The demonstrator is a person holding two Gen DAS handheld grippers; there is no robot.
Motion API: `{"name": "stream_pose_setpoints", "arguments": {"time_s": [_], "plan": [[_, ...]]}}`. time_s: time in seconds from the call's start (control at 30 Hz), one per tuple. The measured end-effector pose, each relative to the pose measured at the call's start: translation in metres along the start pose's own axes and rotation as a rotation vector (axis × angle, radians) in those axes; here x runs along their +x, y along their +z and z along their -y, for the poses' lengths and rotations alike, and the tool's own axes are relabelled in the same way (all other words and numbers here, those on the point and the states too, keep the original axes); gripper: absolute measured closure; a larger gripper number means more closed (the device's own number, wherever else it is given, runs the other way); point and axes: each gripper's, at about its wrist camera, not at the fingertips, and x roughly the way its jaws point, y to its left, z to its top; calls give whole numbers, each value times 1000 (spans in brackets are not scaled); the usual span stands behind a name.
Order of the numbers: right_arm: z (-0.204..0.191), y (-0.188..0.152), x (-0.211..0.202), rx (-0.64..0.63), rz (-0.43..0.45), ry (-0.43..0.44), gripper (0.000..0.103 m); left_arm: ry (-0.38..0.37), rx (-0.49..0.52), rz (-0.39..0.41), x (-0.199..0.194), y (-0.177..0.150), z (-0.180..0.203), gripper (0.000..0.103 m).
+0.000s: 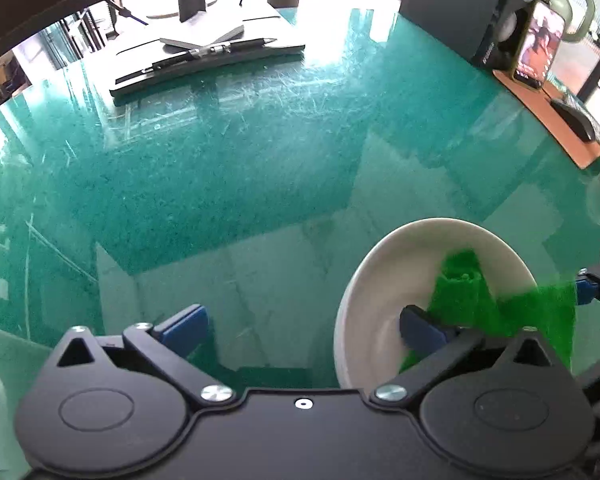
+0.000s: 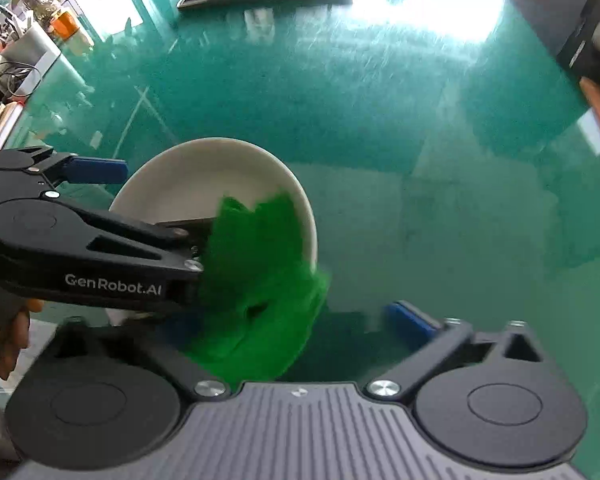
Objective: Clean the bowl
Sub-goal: 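Rub the green cloth around the bowl interior with the right gripper while the left holds the rim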
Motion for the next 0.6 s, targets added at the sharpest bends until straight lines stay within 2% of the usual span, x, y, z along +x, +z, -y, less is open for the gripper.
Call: {"name": "stream_pose_setpoints", "arguments": {"time_s": [0.2,0.27,0.3,0.37,0.47,0.57,0.6], "plan": [[-1,-1,1,0,-19,-6,0,30,-74,-24,-1,-1,-1,0],[2,-2,-1,13,-24,-9,0,26,-84,-39,-3,-1,-4,0],[5,-3,-3,25,-19,-13,0,6,-127,-50,-6,-1,-10,0],[13,-5,-12,72,25,-29,0,-20,-160,-35,-13,-3,-17,0],[19,-7,-28,94,82,-15,0,-52,-108,-12,-23,-6,-24,0],[9,-9,-30,32,34,-42,0,-41,-24,-11,-29,-9,-20,1],[7,-10,-32,16,49,-57,1,-37,-18,-2,-32,-9,-20,4]]}}
